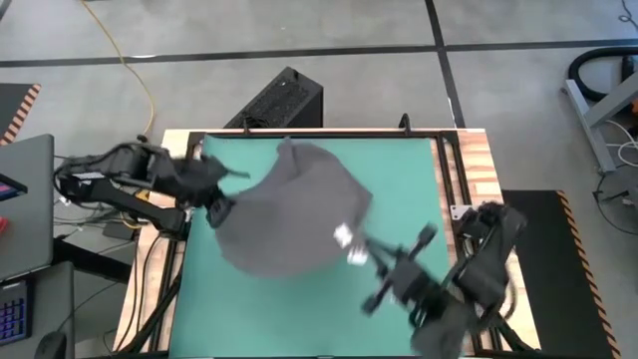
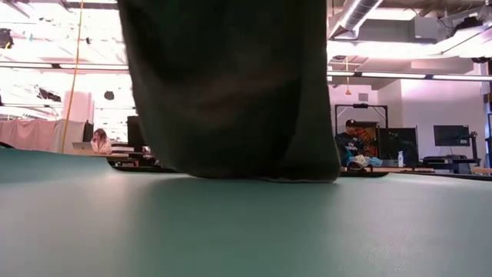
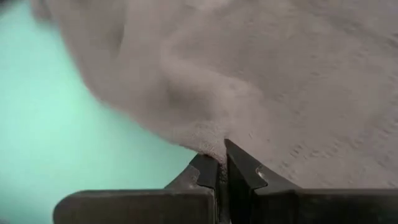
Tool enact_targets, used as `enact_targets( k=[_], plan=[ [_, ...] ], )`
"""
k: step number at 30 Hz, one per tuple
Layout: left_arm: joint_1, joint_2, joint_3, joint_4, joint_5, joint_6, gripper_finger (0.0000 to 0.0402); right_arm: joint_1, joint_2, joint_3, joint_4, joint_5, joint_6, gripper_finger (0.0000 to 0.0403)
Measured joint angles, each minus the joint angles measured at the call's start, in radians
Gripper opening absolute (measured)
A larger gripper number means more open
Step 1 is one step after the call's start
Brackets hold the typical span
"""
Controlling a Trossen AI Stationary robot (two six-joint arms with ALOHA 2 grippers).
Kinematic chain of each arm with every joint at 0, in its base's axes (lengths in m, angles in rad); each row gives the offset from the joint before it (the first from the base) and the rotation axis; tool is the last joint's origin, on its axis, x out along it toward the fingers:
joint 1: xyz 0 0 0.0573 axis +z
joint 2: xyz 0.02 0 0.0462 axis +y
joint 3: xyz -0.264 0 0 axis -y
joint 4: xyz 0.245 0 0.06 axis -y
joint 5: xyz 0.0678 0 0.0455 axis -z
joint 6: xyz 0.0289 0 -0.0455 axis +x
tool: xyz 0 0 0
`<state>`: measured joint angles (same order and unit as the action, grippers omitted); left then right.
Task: Roll towel
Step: Fold the gray towel
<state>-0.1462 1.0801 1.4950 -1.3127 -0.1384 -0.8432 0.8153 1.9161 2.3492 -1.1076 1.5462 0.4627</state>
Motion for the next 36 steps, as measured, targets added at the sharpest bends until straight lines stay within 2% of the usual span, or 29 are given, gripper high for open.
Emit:
enact_targets(
  k=[4, 8, 11, 13, 16, 20, 24, 26, 28, 30, 33, 34, 36],
  plan=[
    [-0.164, -0.001, -0.102, 0.043, 0.069, -0.134, 0.0000, 0.034, 0.077, -0.001, -0.061, -0.144, 0.254, 0.0009],
    [-0.343, 0.000, -0.219, 0.258, 0.161, -0.283, 0.0000, 0.054, 0.106, -0.002, -0.208, -0.305, 0.637, 0.0009],
    [-0.416, 0.001, -0.253, 0.411, 0.094, -0.349, 0.0000, 0.041, 0.095, -0.001, -0.381, -0.307, 0.886, 0.0009],
    [-0.414, 0.000, -0.246, 0.436, -0.003, -0.333, 0.0000, 0.007, 0.078, -0.001, -0.468, -0.285, 0.958, 0.0009],
    [-0.356, -0.008, -0.211, 0.413, -0.153, -0.239, 0.0000, -0.091, 0.024, -0.013, -0.434, -0.267, 0.738, 0.0009],
    [-0.224, -0.031, -0.155, 0.392, -0.392, -0.072, 0.0000, -0.272, -0.056, -0.010, -0.462, -0.254, 0.535, 0.0009],
    [-0.025, -0.039, -0.089, 0.430, -0.648, 0.174, 0.0000, -0.488, -0.142, -0.009, -0.441, -0.175, 0.250, 0.0009],
    [0.102, -0.038, -0.053, 0.506, -0.701, 0.318, 0.0000, -0.604, -0.189, -0.009, -0.378, -0.124, 0.067, 0.0009],
    [0.239, -0.032, -0.025, 0.648, -0.679, 0.511, 0.0000, -0.725, -0.234, -0.009, -0.259, -0.098, -0.160, 0.0009],
    [0.367, -0.021, -0.001, 0.832, -0.586, 0.702, 0.0000, -0.837, -0.274, -0.009, -0.086, -0.119, -0.433, 0.0009],
    [0.521, 0.013, 0.067, 1.074, -0.406, 0.884, 0.0000, -0.981, -0.318, -0.009, 0.246, -0.299, -0.810, 0.0009],
    [0.561, 0.027, 0.099, 1.117, -0.362, 0.906, 0.0000, -1.011, -0.327, -0.009, 0.371, -0.359, -0.912, 0.0009],
    [0.621, 0.062, 0.173, 1.150, -0.300, 0.915, 0.0000, -1.045, -0.339, -0.009, 0.619, -0.415, -1.106, 0.0009]
  ],
)
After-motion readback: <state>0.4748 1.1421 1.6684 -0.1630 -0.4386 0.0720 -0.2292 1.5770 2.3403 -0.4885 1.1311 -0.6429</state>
